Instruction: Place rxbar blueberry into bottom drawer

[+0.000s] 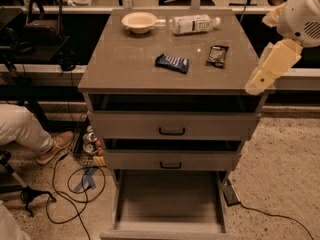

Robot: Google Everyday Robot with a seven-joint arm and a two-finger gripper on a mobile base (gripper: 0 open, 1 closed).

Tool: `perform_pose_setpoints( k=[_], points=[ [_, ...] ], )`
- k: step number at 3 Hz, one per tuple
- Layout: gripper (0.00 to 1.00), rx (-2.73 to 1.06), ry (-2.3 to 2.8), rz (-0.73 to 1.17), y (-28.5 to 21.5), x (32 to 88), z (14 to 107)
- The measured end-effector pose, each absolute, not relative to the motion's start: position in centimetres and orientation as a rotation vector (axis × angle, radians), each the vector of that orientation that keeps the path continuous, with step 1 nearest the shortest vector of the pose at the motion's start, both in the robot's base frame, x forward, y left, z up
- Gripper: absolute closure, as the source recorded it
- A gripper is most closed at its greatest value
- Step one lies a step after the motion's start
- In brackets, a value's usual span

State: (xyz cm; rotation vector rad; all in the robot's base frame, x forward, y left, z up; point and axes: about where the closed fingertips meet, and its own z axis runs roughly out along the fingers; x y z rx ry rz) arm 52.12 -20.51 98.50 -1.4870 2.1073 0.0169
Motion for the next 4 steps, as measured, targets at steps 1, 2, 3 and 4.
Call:
perform_pose_setpoints(
  k=[1, 2, 3, 4],
  points=[
    [0.0, -1.402, 2.1, 0.073, -19.0, 56.8, 97.7],
    [0.0, -1.352, 2.134, 0.183, -15.3, 61.6, 95.0],
    [0.0, -1.352, 2.133, 0.186, -15.2, 61.8, 94.9],
    [0.0, -1.309, 2.118, 0.2, -13.9, 64.5, 94.3]
  ],
)
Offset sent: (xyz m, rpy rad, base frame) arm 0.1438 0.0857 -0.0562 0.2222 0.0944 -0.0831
